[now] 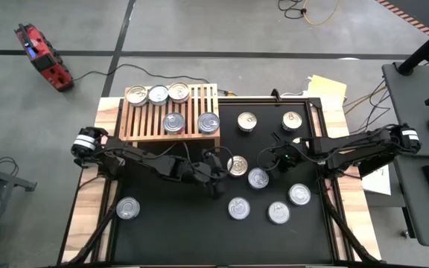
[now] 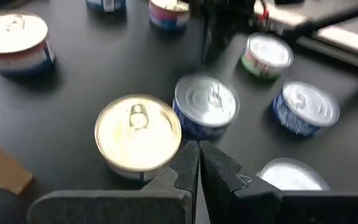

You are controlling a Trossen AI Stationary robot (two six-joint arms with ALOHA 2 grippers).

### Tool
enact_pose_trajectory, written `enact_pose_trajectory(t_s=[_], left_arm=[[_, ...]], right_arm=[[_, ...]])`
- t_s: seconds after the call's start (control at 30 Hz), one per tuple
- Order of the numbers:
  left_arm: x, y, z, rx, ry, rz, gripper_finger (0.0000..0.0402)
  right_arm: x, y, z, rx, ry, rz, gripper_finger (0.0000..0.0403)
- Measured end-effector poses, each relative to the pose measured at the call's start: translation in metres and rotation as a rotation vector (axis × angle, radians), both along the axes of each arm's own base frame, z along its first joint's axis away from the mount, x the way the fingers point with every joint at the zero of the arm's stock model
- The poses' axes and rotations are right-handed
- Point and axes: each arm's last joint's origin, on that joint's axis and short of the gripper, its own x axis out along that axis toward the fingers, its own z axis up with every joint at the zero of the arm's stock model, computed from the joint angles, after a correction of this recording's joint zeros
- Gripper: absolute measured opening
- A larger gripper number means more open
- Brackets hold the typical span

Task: Stack canned seafood by type on shelf
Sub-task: Stack the blue pink tuna can on top of the other blue pink tuna can on the shelf

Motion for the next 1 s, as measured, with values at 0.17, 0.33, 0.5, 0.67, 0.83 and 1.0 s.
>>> enact_pose_trajectory(t_s=[0.17, 0.33, 0.5, 0.67, 0.83, 1.0], left_arm=[[0.001, -0.008, -0.011, 0.004, 0.035, -0.019, 0.0000], [0.010, -0.010, -0.023, 0.002, 0.053, -0.015, 0.0000], [0.026, -0.010, -0.033, 0.022, 0.031, -0.011, 0.0000], [0.041, -0.010, -0.037, 0.021, 0.022, -0.003, 0.0000], [0.044, -0.007, -0.038, 0.042, 0.030, 0.000, 0.0000], [0.043, 0.001, -0.034, 0.078, 0.028, 0.015, 0.0000]], right_arm=[[0.000, -0.002, 0.000, -0.091, -0.008, 0.000, 0.0018], [0.005, -0.005, 0.004, -0.196, -0.068, 0.005, 0.0017], [0.013, -0.007, 0.009, -0.242, -0.156, -0.019, 0.0017], [0.017, -0.007, 0.005, -0.217, -0.150, -0.058, 0.0018], [0.020, -0.007, 0.002, -0.182, -0.133, -0.097, 0.0018], [0.023, -0.008, 0.003, -0.155, -0.161, -0.123, 0.0017]])
